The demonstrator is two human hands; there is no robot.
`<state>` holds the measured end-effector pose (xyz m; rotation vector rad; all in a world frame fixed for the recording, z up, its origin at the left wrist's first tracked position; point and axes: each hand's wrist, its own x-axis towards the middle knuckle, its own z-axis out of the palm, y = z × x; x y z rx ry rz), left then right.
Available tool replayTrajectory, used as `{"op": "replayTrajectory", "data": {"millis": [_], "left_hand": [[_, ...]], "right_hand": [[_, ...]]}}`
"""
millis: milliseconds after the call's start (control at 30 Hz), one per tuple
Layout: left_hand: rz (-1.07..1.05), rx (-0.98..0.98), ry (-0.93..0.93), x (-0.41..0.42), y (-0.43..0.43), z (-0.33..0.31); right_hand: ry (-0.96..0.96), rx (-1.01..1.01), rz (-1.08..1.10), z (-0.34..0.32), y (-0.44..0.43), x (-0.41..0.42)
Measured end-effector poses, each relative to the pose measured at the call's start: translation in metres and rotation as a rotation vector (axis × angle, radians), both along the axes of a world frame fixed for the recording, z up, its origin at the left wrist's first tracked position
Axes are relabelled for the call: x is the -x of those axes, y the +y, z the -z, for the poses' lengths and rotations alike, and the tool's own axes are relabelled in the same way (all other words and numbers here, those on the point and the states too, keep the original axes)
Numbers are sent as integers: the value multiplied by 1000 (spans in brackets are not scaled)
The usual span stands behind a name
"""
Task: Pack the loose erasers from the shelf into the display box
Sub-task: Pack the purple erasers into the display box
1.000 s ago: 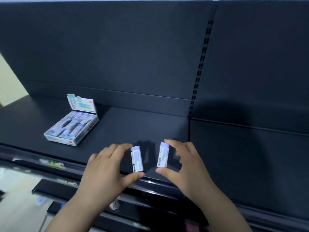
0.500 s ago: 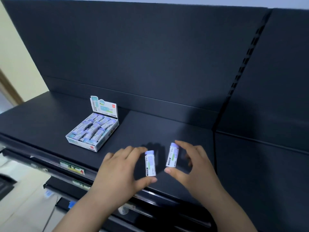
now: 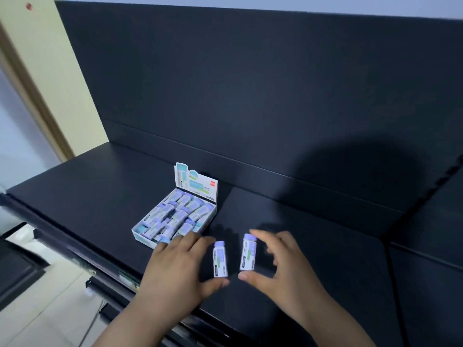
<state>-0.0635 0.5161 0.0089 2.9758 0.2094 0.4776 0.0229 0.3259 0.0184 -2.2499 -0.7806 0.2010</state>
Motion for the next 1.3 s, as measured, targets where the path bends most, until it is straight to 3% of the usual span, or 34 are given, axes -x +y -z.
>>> {"op": "replayTrajectory", "data": {"millis": [433,767,1167,1300], "left_hand": [[216,21,18,-66,153,-10],[348,196,50,-88,198,-4],[235,208,129,-78,193,11],[182,279,265,-73,197,16]], "right_hand": [[24,117,225,6,149,-20],[-17,-2,625,29,150,17],[3,79,604,25,161,20],[57,122,583,25,169,13]]}}
